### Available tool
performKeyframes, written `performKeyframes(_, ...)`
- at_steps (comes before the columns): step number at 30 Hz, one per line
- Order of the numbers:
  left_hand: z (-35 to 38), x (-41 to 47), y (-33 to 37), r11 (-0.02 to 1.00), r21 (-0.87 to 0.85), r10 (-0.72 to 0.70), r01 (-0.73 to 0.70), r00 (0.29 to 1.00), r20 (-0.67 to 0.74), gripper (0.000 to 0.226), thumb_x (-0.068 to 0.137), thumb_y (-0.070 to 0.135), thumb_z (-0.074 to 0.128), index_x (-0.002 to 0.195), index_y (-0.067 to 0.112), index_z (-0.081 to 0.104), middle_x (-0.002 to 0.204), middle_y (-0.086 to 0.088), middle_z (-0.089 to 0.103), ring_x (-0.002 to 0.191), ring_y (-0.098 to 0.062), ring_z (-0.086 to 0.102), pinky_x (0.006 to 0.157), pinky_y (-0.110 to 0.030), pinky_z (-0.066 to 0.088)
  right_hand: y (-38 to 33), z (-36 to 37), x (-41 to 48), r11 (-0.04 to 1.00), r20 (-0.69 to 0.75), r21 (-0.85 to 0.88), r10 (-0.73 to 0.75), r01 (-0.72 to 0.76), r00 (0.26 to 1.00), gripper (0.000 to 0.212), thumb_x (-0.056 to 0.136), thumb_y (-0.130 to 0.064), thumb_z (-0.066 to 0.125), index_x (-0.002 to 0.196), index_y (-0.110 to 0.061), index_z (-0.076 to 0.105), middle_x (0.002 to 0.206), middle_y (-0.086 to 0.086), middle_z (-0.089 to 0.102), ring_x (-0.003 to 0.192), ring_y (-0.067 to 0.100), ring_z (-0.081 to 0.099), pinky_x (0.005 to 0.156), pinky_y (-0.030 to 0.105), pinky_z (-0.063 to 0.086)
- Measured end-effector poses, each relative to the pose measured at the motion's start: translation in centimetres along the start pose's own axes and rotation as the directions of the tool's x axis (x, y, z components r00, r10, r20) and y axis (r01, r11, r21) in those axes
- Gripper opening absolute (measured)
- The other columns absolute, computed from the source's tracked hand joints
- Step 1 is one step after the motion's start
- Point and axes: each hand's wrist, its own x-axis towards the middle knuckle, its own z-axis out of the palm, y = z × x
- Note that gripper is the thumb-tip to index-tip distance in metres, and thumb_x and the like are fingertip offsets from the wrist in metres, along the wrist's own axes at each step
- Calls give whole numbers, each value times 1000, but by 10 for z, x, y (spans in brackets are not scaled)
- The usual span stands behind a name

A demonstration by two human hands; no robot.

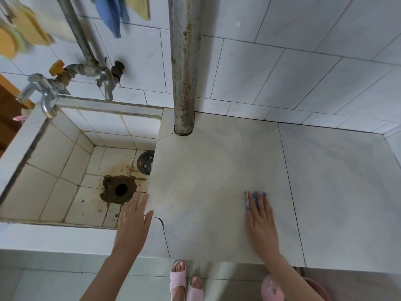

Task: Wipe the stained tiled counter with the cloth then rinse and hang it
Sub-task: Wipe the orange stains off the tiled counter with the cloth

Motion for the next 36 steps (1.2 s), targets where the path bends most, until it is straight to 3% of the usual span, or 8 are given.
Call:
performKeyframes(3, 1, -4, 3, 1000, 2, 8, -8, 1000, -17, 52, 92, 22, 50, 140, 12, 34, 149, -9, 29, 136, -29, 30, 109, -46, 29, -21, 13, -31, 988, -55, 46, 152, -149, 987, 54, 99, -42, 2, 151, -24, -1, 158, -8, -14, 146, 16, -8, 117, 28, -6)
performKeyframes(5, 0, -7, 4, 1000, -4, -1, 1, 1000, -16, 53, 92, 24, 48, 142, 14, 32, 151, -8, 26, 136, -29, 29, 109, -47, 30, -47, 22, -54, 989, -60, 44, 141, -139, 988, 52, 100, -35, 8, 151, -21, 7, 159, -2, -3, 146, 22, 2, 117, 32, 2)
performKeyframes(9, -1, -15, 2, 999, -17, -31, 31, 999, -14, 53, 93, 25, 44, 143, 16, 28, 152, -5, 22, 138, -27, 25, 109, -45, 30, -117, 39, -87, 985, 28, 106, -140, 137, 990, 47, 100, -24, 23, 146, -17, 32, 155, 4, 25, 141, 27, 26, 111, 38, 23)
performKeyframes(16, -7, -34, -9, 994, -53, -101, 98, 994, -45, 50, 94, 23, 42, 142, 18, 30, 153, -2, 20, 139, -22, 24, 108, -41, 33, -155, 43, -57, 861, 154, -8, -501, 508, 852, 46, 103, -30, 16, 148, -28, 24, 154, -1, 28, 144, 21, 20, 110, 35, 22)
performKeyframes(22, -17, -44, -25, 992, -37, -120, 118, 992, -46, 52, 93, 21, 45, 142, 15, 29, 150, -7, 27, 136, -25, 30, 107, -43, 35, -107, 33, -44, 958, 109, -44, -276, 282, 955, 49, 103, -31, 12, 146, -20, 31, 153, 4, 29, 144, 22, 17, 111, 35, 21)
performKeyframes(26, -25, -59, -58, 979, 29, -202, 204, 978, -49, 55, 91, 23, 50, 141, 10, 32, 151, -13, 23, 136, -32, 28, 105, -48, 34, -133, 41, -60, 992, 49, 19, -128, 127, 991, 48, 102, -28, 12, 147, -19, 27, 154, 6, 27, 143, 25, 19, 111, 38, 22)
performKeyframes(29, -35, -67, -93, 967, 43, -251, 253, 967, -33, 63, 89, 27, 52, 144, 12, 25, 154, -11, 15, 138, -33, 24, 104, -52, 34, -173, 53, -78, 979, 50, 48, -200, 198, 978, 48, 102, -27, 17, 147, -19, 29, 154, 5, 25, 143, 25, 20, 110, 38, 23)
performKeyframes(36, -60, -56, -146, 981, 10, -195, 195, 980, -46, 59, 88, 21, 55, 141, 10, 32, 151, -13, 22, 134, -35, 32, 102, -51, 39, -274, 85, -96, 930, 144, 89, -367, 358, 919, 45, 102, -26, 21, 145, -25, 33, 153, 1, 30, 143, 22, 21, 110, 34, 22)
